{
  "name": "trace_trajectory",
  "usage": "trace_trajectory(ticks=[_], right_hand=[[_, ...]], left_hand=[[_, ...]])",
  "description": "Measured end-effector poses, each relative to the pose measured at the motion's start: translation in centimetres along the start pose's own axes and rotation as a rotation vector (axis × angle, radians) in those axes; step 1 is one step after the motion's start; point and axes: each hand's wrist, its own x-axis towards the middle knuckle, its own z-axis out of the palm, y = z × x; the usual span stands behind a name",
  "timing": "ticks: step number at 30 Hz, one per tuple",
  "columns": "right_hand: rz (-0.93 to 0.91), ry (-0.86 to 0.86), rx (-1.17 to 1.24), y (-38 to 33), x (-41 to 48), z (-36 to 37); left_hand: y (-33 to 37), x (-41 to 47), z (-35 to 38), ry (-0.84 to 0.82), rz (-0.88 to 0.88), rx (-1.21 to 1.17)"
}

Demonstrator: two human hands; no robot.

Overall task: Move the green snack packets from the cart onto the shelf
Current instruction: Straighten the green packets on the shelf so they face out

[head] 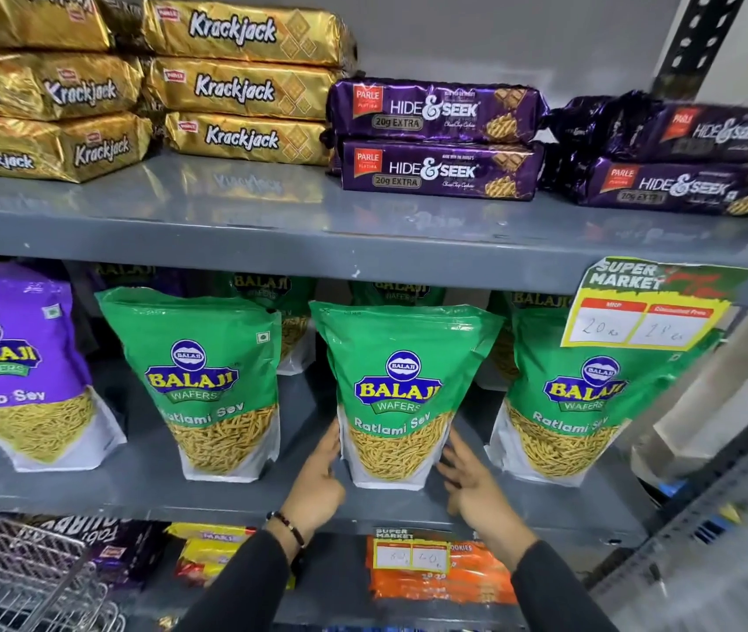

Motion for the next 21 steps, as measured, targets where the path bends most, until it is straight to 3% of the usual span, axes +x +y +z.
trace_trajectory(ticks=[17,19,21], right_hand=[[-0.012,0.017,0.0,-0.9,-0.6,0.9],[-0.024,0.022,0.002,-0.8,-0.7,0.8],[-0.07,0.094,0.015,-0.6,-0.6,0.1]], left_hand=[[-0.1,0.2,-0.4,-0.002,0.028,-0.011],[-0.2,0.1,-0.2,0.059,0.049,-0.033],[-0.1,-0.5,0.3,0.274,0.093,0.028]])
